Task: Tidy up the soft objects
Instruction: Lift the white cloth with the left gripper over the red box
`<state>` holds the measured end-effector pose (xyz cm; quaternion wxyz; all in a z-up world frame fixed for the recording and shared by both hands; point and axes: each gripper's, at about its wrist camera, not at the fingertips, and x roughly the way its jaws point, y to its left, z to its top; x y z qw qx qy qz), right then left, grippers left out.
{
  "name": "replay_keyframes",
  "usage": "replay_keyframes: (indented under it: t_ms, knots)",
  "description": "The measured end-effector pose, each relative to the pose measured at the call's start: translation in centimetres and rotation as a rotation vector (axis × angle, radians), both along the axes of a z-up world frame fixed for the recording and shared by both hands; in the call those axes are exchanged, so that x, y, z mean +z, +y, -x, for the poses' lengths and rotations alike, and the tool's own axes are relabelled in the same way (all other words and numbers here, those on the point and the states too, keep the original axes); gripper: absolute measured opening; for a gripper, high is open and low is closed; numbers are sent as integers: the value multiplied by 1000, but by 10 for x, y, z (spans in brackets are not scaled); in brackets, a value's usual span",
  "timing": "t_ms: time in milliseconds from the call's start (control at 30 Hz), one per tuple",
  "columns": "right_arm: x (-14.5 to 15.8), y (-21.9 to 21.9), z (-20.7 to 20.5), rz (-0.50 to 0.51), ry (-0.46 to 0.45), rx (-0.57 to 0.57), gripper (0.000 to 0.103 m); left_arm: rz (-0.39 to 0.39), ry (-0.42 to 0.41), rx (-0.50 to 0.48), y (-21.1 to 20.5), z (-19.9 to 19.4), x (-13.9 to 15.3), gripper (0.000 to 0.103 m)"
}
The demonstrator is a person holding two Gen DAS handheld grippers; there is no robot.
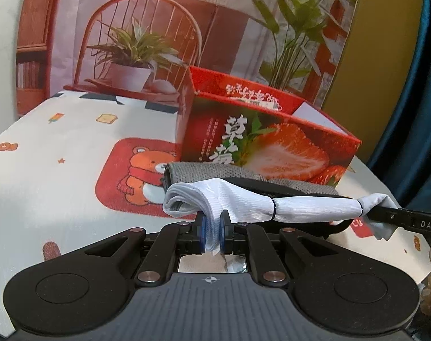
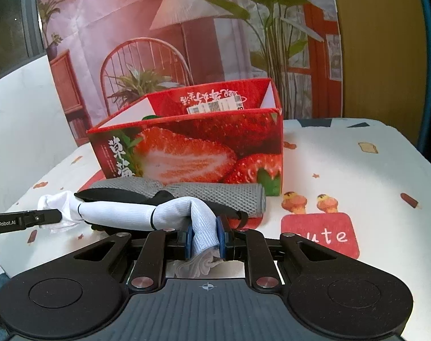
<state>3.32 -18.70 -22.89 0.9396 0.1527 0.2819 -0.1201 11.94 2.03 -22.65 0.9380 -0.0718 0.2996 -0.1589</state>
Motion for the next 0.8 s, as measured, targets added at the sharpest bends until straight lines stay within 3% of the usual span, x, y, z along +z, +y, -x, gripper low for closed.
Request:
replay_keyframes:
  t_ms: [433,633,800]
  knots:
    - [44,-13,-13,21,-93,9,16,50,-170,-20,-2,-1,57,10]
    - [69,-39,-41,33,-119,1,16,123,-161,-46,-6,-33,86,10]
    - [78,-61,-69,86,-107,-6,16,113,-141,-71,-21,-68,99,10]
